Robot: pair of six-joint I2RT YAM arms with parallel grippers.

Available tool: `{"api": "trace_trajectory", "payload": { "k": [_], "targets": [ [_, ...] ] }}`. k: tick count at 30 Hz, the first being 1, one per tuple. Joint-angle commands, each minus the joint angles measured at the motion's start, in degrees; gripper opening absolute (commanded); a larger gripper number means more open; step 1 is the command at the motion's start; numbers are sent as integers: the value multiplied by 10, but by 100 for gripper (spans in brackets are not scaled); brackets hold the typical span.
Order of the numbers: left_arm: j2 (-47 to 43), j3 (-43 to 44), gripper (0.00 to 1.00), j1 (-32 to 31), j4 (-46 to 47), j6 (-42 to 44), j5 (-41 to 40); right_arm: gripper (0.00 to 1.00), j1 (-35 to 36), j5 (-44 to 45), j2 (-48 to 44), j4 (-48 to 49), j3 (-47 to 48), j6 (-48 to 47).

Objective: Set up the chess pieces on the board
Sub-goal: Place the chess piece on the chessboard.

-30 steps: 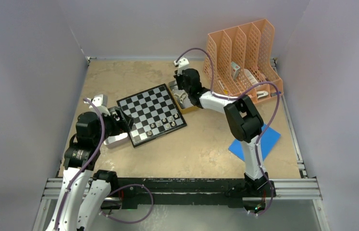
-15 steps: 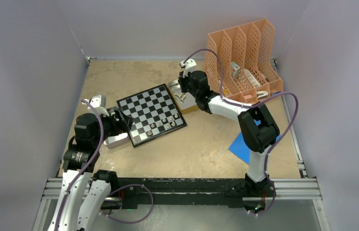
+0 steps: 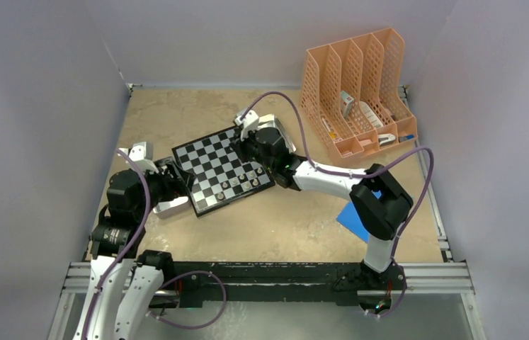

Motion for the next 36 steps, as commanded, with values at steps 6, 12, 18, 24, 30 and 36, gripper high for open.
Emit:
{"api": "trace_trajectory", "payload": {
  "k": [6,12,18,24,30,36],
  "targets": [
    [-29,8,83,-1,21,-3,-18,10,63,-27,11,57,-9,-16],
    [-31,9,83,-1,19,-4,-23,10,86,-26,39,61,-7,-19],
    [-31,9,82,-1,19,-4,-26,11,107,-27,67,63,0,-21],
    [-31,9,82,-1,18,-6,-29,11,117,-28,91,60,8,-22],
    [-28,9,82,-1,17,-6,-28,12,120,-25,103,56,11,-23],
    [-25,9,82,-1,17,-6,-27,12,121,-19,112,50,19,-24]
  ]
}}
